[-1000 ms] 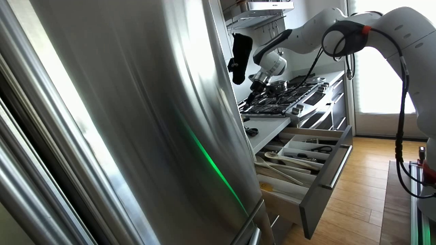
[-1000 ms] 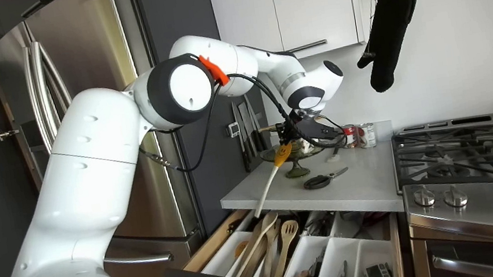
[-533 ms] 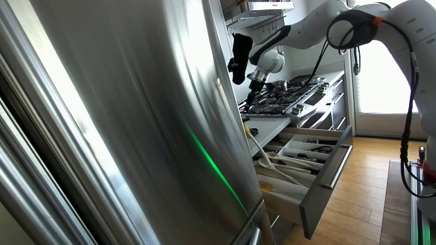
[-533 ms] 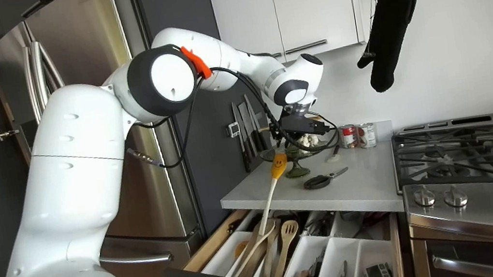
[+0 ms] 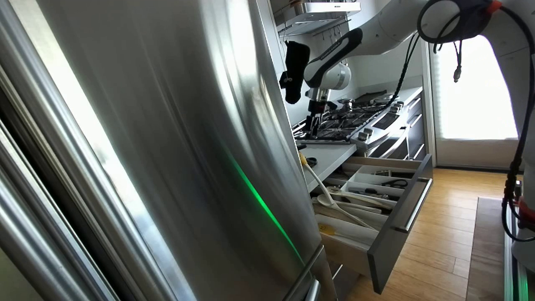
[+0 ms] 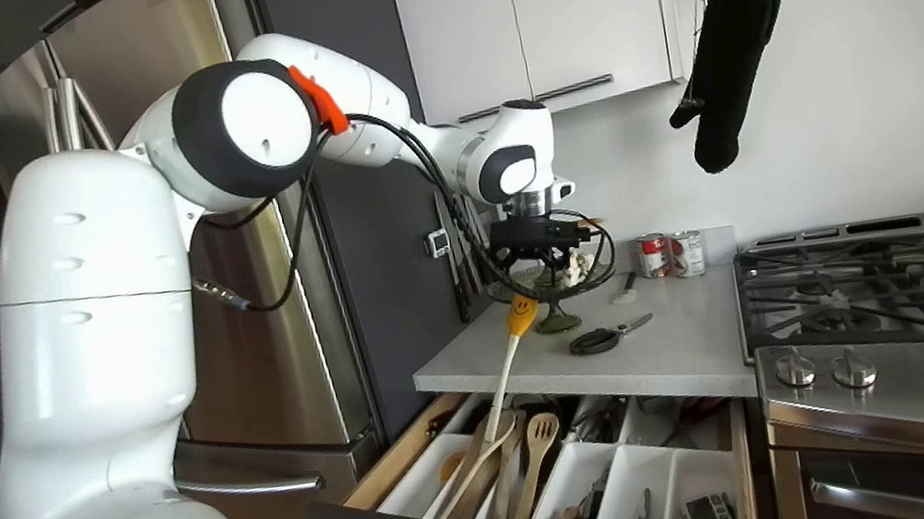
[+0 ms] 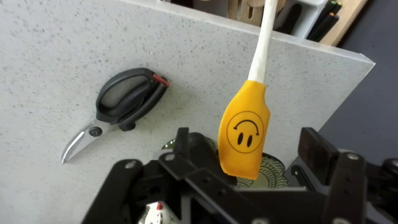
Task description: Move the serving spoon to the right
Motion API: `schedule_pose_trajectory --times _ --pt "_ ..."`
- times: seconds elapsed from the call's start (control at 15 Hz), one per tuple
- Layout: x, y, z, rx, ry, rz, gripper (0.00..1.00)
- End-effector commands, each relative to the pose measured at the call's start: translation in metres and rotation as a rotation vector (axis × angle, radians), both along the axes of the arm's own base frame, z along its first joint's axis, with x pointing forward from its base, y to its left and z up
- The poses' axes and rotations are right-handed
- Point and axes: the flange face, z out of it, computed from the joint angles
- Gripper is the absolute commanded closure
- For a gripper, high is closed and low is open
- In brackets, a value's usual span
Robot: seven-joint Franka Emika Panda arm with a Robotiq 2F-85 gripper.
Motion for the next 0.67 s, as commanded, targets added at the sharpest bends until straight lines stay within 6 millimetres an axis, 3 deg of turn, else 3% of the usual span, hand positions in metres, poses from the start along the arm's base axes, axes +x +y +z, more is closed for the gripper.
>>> schedule_pose_trajectory --times 0.0,0.07,0.27,0.47,0.6 --pt "-0.034 0.017 -0.005 -0.037 0.051 -0.071 0.00" --pt "-0.011 0.009 -0.002 -0.023 0.029 -0.039 0.00" --pt "-0.024 0.016 -0.003 -0.019 0.048 -0.052 0.00" --pt "-0.027 0.016 -0.002 -0.018 0.048 -0.055 0.00" --pt "-0.025 0.024 -0.012 -0.053 0.018 -0.086 0.00"
